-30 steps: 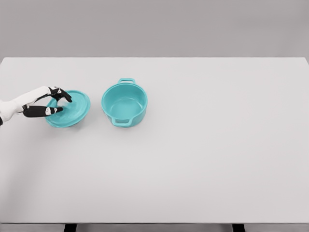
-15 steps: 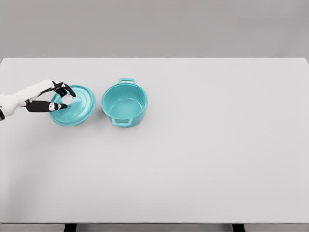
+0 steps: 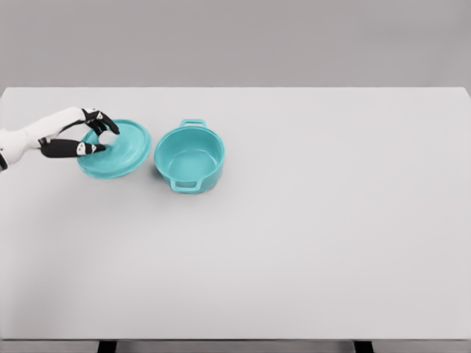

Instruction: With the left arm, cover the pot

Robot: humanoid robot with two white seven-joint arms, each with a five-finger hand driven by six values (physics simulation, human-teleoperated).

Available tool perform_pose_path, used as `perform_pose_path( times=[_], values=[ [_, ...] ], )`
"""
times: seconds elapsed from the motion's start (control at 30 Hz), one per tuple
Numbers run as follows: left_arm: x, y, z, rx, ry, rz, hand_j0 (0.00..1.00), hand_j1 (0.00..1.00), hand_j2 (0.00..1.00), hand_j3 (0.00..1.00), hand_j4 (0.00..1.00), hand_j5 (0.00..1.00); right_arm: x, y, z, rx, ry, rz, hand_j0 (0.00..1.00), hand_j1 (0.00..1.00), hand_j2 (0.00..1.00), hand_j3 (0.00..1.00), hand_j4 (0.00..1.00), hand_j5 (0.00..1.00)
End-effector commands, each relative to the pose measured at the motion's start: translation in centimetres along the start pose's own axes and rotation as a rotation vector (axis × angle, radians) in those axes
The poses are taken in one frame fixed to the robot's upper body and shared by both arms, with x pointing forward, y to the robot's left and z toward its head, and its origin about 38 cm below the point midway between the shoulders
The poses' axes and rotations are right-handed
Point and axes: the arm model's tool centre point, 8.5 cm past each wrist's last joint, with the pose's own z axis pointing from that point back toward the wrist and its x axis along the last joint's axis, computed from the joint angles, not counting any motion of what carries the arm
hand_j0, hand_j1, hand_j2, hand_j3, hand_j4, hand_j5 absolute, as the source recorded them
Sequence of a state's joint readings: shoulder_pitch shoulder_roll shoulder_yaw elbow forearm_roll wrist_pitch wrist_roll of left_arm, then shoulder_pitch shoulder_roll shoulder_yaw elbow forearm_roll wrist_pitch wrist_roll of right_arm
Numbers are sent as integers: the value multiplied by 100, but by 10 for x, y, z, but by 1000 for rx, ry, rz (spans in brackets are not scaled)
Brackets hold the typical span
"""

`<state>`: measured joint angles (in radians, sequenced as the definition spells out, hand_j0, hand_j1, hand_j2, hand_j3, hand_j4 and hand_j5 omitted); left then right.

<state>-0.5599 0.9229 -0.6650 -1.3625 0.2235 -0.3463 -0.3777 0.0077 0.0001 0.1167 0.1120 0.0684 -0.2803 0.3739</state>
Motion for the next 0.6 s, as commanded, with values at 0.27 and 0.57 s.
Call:
perform_pose_path(
  times=[0.27,0.57],
  values=[
    [11,2,-6,-2,-12,-22,54,54,54,54,54,54,0,0,0,0,0,1,100,100,100,100,100,100],
    [22,3,-12,-3,-29,-36,54,54,54,54,54,54,0,0,0,0,0,1,100,100,100,100,100,100]
  ],
)
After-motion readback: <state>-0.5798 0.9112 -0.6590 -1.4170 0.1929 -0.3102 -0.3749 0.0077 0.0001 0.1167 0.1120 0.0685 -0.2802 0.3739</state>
